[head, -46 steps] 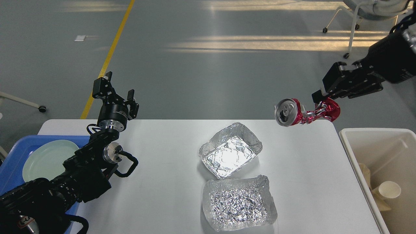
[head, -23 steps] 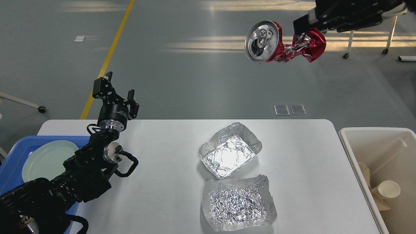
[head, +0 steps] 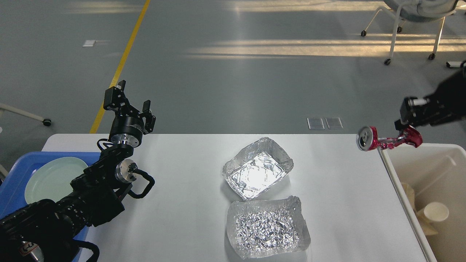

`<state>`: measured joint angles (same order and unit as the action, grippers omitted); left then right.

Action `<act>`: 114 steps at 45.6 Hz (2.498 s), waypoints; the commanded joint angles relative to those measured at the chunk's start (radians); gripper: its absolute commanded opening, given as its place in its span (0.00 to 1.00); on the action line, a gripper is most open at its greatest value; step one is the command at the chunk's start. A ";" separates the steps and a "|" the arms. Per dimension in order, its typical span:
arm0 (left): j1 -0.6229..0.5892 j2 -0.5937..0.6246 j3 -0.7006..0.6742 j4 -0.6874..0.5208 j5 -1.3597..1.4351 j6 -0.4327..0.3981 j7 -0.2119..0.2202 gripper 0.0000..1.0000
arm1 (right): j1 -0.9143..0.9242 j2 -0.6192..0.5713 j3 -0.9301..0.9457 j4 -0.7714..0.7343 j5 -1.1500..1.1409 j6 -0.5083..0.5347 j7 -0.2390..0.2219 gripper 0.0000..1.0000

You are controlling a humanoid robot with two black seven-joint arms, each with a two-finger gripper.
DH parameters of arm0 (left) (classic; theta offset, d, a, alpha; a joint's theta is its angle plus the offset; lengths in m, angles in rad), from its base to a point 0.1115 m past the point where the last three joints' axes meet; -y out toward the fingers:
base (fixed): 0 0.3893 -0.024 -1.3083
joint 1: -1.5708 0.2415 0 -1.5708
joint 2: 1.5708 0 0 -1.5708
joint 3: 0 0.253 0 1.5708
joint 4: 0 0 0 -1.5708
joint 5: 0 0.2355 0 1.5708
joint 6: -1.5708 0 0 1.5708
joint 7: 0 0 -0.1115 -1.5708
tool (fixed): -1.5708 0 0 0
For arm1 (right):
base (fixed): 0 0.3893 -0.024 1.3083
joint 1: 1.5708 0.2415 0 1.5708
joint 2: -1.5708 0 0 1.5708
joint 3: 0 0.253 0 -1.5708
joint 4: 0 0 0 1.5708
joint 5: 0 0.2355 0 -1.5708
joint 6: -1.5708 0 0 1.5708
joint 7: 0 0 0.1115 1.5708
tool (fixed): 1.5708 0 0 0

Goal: Tidy desktop
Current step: 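Carry the red can over the white bin and release it, then raise the right gripper out of the bin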

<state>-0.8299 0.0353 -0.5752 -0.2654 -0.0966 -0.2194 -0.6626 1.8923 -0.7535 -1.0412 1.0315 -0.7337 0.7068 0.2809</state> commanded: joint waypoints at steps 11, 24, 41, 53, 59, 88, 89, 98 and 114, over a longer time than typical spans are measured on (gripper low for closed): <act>0.000 0.000 0.000 0.000 0.000 0.000 0.000 1.00 | -0.479 0.059 -0.037 -0.413 0.000 -0.342 -0.005 0.14; 0.000 0.000 0.000 0.000 0.000 0.000 0.000 1.00 | -0.725 0.082 -0.037 -0.584 0.000 -0.619 -0.020 0.49; 0.000 0.000 0.000 0.000 0.000 0.000 0.000 1.00 | -0.708 0.112 -0.016 -0.565 0.011 -0.656 -0.026 1.00; 0.000 0.000 0.000 0.000 0.000 0.000 0.000 1.00 | -0.388 0.026 -0.022 -0.147 0.011 -0.604 -0.028 1.00; 0.000 0.000 0.000 0.000 0.000 0.000 0.000 1.00 | -0.185 -0.001 -0.019 0.079 0.013 -0.452 -0.040 1.00; 0.000 0.000 0.000 0.000 0.000 0.000 0.000 1.00 | 0.478 -0.006 -0.005 0.341 0.533 0.253 -0.227 1.00; 0.000 0.000 0.000 0.000 0.000 0.000 0.000 1.00 | 0.488 -0.006 -0.005 0.341 0.551 0.253 -0.242 1.00; 0.000 0.000 0.000 0.000 0.000 0.000 0.000 1.00 | 0.562 0.000 0.000 0.341 0.617 0.253 -0.358 1.00; 0.000 0.000 0.000 0.000 0.000 0.000 0.000 1.00 | 0.518 0.039 0.024 0.337 0.712 0.253 -0.494 1.00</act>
<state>-0.8299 0.0353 -0.5752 -0.2652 -0.0966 -0.2193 -0.6627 2.4547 -0.7384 -1.0227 1.3712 -0.0172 0.9600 -0.1976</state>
